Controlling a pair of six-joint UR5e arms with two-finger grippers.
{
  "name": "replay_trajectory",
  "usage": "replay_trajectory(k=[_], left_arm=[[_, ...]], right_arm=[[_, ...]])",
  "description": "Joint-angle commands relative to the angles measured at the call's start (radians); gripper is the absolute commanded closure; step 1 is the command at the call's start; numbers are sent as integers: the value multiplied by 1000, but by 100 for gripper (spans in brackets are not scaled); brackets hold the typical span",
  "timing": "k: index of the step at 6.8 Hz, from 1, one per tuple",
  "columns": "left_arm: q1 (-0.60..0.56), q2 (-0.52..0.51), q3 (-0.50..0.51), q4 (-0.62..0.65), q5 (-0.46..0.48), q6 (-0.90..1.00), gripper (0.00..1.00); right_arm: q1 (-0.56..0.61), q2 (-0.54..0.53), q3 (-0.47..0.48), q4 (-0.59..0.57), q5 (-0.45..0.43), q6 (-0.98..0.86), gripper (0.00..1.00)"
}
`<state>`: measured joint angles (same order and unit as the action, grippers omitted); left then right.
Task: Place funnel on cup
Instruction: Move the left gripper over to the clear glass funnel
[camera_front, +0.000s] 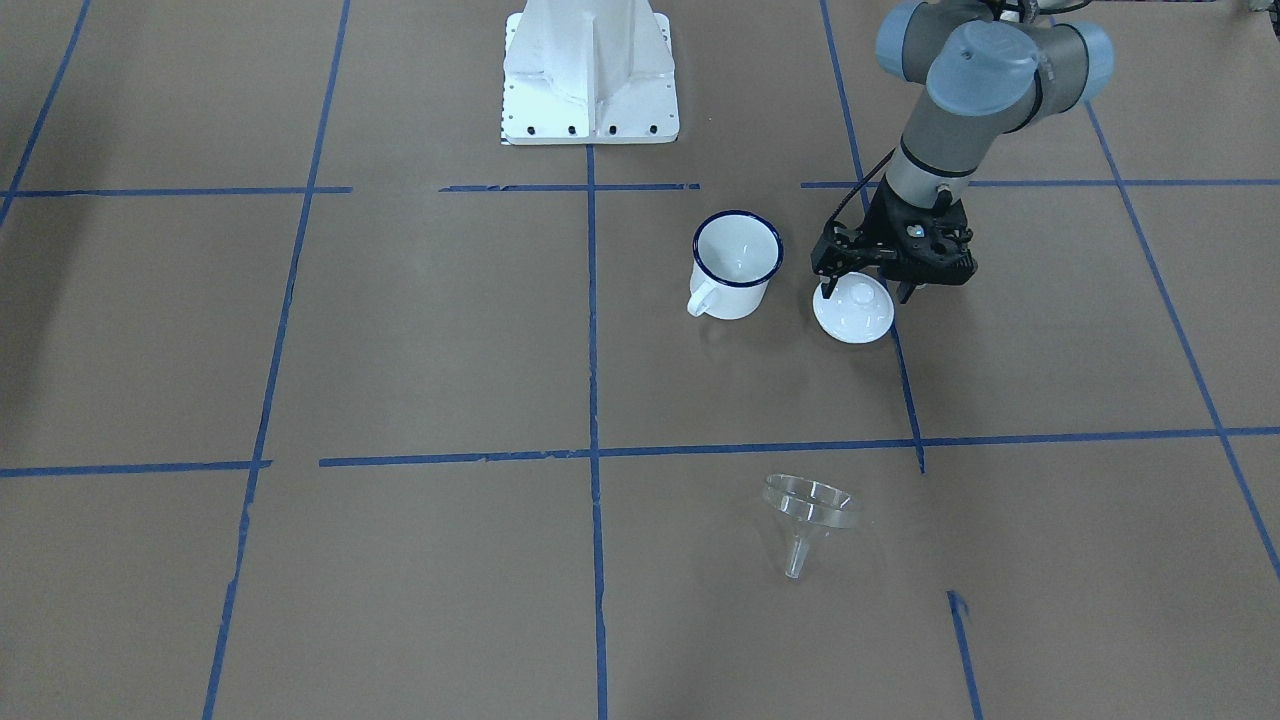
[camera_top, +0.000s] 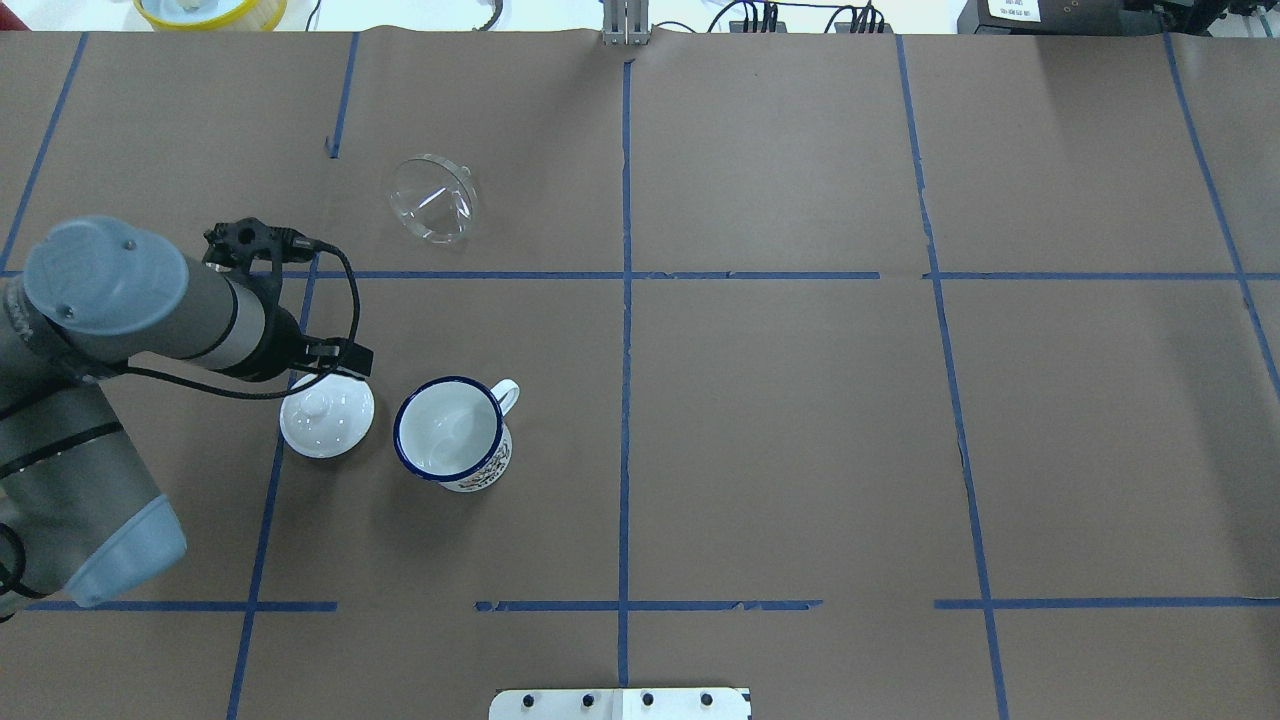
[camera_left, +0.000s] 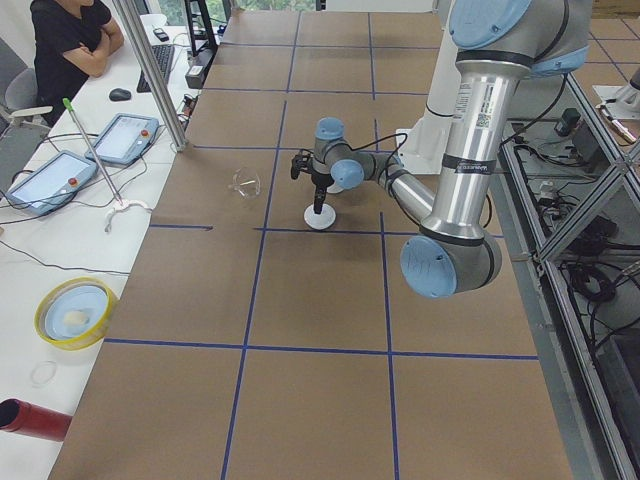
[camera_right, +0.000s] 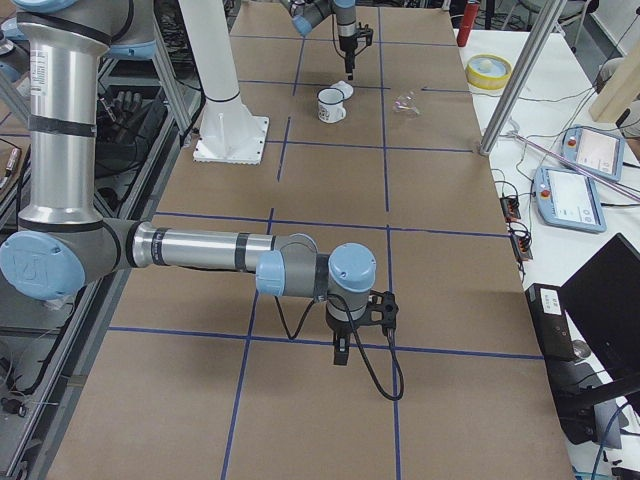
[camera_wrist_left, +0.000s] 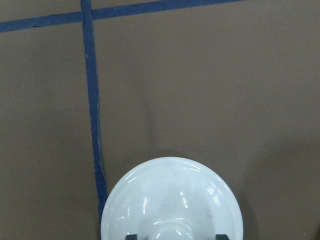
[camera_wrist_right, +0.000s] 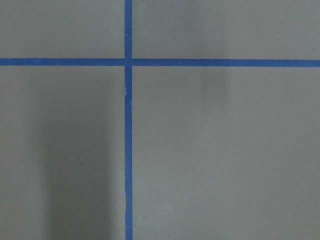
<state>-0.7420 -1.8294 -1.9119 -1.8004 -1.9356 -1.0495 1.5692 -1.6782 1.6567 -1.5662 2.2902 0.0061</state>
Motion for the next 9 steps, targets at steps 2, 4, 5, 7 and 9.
replay_trajectory(k=[2,4,5,7,9], left_arm=[[-109,-201,107,-13,19,-446,0],[-88,-272,314,-255,156,-805,0],[-12,-298,423,-355,278,-925,0],[26,-341,505,-402,359,-960,0],[36,-398,621,-474,403,-960,1]], right_arm=[[0,0,0,0,0,0,0],[0,0,0,0,0,0,0],[0,0,0,0,0,0,0],[0,0,0,0,0,0,0],[0,0,0,0,0,0,0]])
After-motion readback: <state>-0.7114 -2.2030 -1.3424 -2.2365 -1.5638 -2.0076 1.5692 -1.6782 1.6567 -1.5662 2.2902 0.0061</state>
